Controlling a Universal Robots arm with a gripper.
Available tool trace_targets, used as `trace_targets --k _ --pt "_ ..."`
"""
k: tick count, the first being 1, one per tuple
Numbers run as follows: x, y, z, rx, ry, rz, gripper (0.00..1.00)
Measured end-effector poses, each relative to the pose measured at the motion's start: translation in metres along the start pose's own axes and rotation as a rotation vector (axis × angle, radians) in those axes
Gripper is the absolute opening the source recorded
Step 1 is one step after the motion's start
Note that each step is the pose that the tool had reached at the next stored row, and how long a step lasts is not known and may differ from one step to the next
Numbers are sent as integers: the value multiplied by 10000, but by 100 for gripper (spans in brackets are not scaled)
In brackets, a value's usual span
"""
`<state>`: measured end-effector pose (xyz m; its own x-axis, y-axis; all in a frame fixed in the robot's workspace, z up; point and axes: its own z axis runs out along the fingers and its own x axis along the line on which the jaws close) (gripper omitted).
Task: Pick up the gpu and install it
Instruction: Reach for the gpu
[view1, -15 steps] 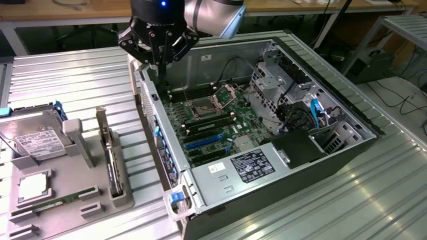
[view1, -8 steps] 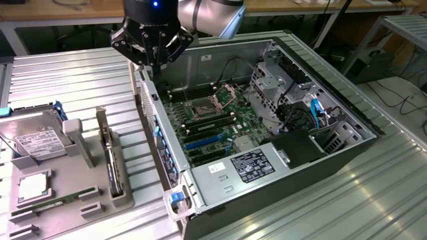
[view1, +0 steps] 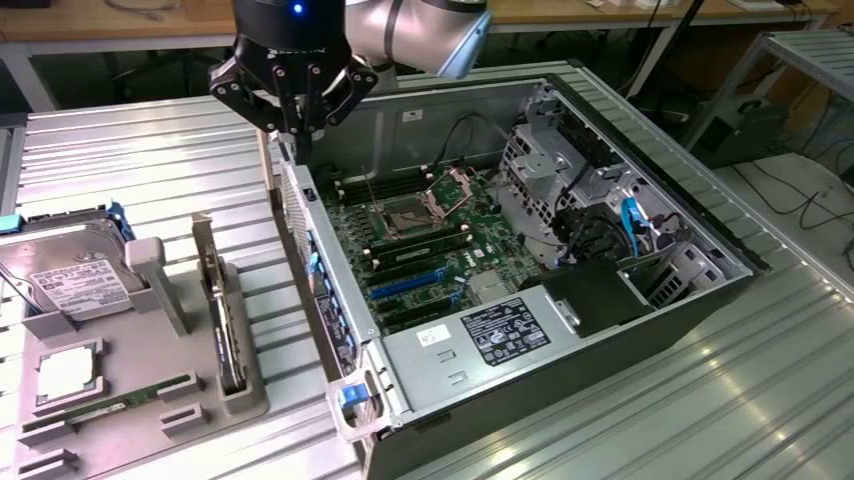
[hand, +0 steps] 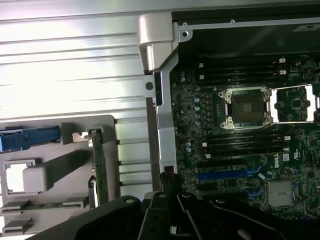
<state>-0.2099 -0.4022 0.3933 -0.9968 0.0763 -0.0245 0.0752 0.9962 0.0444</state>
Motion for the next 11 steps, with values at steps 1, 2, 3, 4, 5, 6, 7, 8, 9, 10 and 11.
trace_targets --k 1,2,3,4,5,6,7,8,9,10,11 --pt "12 -1 -1 0 0 0 11" --pt "23 -3 -1 0 0 -1 11" --pt "40 -5 -1 0 0 -1 11" --pt "58 -8 -2 0 0 -1 11" --pt "70 -9 -2 0 0 -1 11" --pt "83 -11 -3 0 0 -1 11" --pt "98 -13 -3 0 0 -2 11" --pt "113 -16 -4 0 0 -2 11" --pt "127 -18 -4 1 1 -1 11" --pt "142 -20 -5 0 0 -1 11" --pt "157 -23 -5 0 1 -1 11"
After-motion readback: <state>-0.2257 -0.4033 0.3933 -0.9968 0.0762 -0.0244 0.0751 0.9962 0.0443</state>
